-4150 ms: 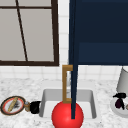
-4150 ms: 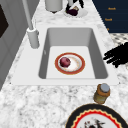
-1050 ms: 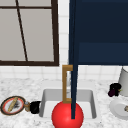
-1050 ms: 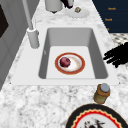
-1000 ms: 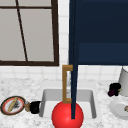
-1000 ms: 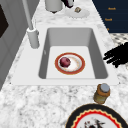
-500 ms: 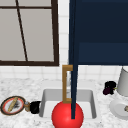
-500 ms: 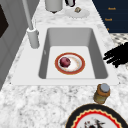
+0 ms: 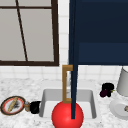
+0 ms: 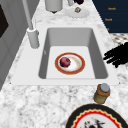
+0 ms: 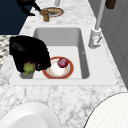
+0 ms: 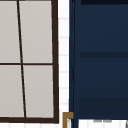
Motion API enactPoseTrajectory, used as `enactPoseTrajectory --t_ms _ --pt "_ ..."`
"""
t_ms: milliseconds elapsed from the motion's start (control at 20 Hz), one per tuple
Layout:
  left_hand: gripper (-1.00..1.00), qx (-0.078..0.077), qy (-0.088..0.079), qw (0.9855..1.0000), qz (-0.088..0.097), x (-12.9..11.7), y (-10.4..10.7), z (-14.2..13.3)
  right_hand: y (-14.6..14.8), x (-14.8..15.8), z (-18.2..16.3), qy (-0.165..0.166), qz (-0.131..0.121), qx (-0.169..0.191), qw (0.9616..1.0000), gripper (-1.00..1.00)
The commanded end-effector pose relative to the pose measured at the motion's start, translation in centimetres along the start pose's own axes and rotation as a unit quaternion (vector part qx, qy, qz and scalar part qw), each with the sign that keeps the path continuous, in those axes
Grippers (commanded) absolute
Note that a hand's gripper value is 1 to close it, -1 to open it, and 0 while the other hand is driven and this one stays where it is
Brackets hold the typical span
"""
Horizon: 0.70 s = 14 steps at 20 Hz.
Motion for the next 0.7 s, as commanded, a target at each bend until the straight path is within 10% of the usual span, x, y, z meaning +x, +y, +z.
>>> enactPoseTrajectory --t_ms 0,650 --pt "0.00 0.000 0.000 1.0000 0.000 0.0 0.0 0.0 -0.8 1.9 2.5 -0.009 -0.021 -0.009 0.9997 1.00" --pt "0.00 0.000 0.000 1.0000 0.000 0.0 0.0 0.0 -6.9 7.1 8.0 0.012 -0.005 -0.020 0.9997 1.00"
